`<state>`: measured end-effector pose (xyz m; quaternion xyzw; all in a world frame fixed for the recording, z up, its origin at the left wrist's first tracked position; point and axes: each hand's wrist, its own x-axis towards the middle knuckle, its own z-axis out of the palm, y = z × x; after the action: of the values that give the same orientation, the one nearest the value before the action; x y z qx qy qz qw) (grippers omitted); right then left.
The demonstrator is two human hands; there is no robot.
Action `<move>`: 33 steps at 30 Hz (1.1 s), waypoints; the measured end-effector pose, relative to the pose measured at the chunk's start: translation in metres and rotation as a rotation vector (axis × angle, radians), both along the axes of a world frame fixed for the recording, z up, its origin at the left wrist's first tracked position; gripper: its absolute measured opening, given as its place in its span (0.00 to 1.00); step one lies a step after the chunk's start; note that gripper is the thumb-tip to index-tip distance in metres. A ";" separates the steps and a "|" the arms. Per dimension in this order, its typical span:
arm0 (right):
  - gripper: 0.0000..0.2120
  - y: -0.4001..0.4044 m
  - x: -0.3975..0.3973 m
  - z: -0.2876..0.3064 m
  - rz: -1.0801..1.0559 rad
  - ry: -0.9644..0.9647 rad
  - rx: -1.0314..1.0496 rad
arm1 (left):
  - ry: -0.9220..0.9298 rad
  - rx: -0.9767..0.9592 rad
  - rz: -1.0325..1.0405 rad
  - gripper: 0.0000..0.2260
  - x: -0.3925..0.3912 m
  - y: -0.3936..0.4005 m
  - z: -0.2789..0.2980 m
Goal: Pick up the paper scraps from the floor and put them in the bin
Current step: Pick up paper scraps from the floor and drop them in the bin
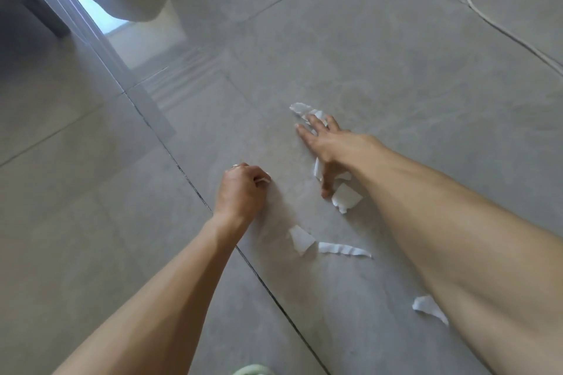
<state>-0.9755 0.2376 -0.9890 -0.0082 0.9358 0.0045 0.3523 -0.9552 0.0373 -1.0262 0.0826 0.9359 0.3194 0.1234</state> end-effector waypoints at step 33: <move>0.03 0.039 0.246 -0.026 -0.734 0.778 -0.627 | -0.041 0.143 -0.047 0.13 0.144 0.054 0.014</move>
<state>-0.7295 0.2763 -1.0147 0.2133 0.8943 -0.3895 -0.0553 -0.8111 0.0916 -1.0122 0.1068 0.9057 0.3841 0.1438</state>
